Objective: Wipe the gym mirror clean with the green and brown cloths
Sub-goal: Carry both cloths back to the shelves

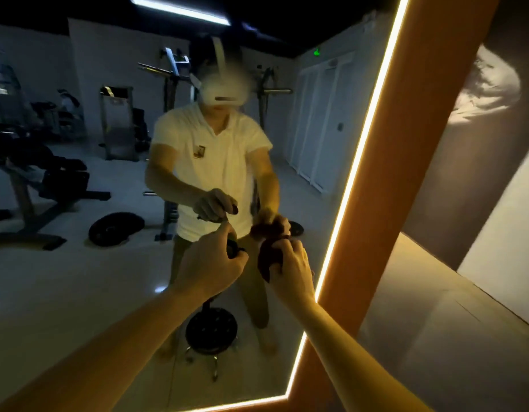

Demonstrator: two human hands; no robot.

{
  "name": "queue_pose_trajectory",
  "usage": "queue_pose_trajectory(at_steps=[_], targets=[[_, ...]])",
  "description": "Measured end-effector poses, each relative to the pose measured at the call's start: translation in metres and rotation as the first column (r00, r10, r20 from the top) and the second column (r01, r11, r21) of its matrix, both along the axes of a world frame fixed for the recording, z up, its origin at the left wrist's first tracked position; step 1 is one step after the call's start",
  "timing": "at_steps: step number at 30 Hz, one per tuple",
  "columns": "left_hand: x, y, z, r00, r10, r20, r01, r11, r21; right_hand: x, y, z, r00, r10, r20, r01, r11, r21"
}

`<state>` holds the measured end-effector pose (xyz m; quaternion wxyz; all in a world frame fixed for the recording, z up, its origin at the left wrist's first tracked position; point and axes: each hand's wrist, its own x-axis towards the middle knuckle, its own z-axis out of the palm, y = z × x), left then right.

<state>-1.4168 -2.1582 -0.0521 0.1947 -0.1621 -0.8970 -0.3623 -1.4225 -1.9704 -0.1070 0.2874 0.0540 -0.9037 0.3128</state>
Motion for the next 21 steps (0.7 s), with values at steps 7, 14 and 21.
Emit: queue_pose_trajectory(at_steps=[7,14,21], targets=[[0.045,-0.007,-0.024,0.909,-0.303,0.288,0.274,0.952,0.135,0.127,-0.001,0.013,0.974,-0.153,0.17,0.217,0.85,-0.48],[0.117,0.041,-0.026,0.815,-0.49,0.309,0.462,0.872,0.163,0.234,0.025,0.029,0.916,-0.288,0.279,0.399,0.727,-0.558],[0.224,0.145,-0.049,0.709,-0.645,0.285,0.639,0.758,0.128,0.377,0.127,0.019,0.84,-0.356,0.409,0.54,0.47,-0.698]])
